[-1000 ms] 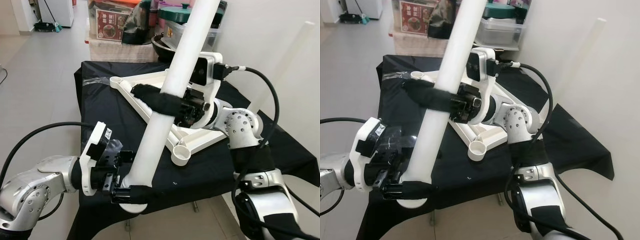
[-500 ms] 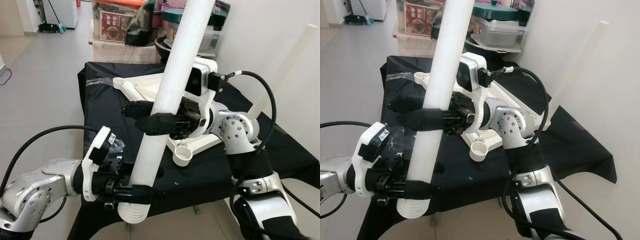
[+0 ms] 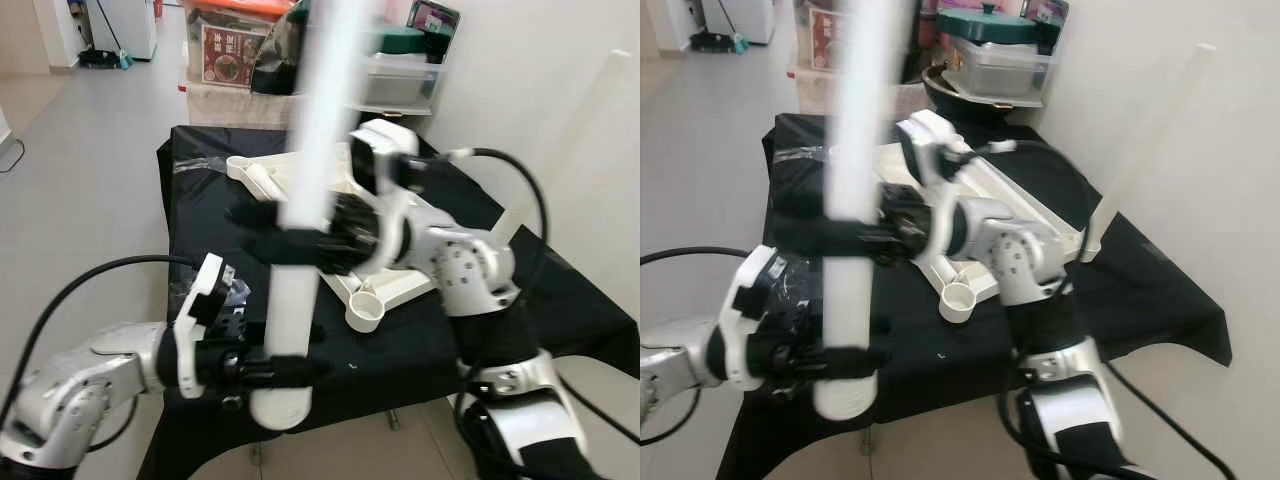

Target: Building children table

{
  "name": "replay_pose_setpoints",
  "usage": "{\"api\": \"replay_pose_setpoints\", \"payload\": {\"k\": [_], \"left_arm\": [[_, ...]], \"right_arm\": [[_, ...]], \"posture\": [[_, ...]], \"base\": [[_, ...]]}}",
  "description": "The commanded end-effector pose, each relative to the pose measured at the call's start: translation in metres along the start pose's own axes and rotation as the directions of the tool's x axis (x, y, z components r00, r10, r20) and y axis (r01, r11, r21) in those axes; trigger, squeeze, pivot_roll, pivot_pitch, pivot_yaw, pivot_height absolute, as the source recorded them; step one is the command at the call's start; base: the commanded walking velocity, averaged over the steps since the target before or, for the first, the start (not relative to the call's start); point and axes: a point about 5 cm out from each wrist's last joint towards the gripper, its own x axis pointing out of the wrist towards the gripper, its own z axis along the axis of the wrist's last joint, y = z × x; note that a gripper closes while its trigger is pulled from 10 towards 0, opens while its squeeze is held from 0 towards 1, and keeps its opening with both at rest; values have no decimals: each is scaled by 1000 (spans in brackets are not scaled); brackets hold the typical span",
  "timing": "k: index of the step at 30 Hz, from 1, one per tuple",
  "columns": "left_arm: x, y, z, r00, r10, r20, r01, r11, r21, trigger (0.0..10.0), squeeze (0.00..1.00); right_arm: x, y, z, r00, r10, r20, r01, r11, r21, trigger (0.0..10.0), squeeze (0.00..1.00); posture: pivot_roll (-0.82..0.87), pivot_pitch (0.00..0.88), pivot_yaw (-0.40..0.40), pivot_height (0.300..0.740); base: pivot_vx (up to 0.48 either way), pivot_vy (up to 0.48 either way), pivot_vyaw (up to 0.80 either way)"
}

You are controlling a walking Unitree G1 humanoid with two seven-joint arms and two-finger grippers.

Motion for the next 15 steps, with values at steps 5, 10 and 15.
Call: {"api": "replay_pose_setpoints", "payload": {"k": [5,10,15], "left_arm": [[3,3,3,997,78,-6,-77,992,103,4510,0],[-1,34,5,892,448,-59,-395,836,382,10000,0],[-7,61,8,680,732,-26,-600,577,555,10000,0]], "right_arm": [[-16,-19,7,946,-322,44,325,943,-73,10000,0],[-32,-22,2,828,-559,57,559,829,1,10000,0],[-47,-28,-15,674,-738,18,736,673,74,10000,0]], "posture": [[122,0,-137,740],[115,0,-135,740],[111,0,-135,740]], "base": [[0,0,0],[0,0,0],[0,0,0]]}}
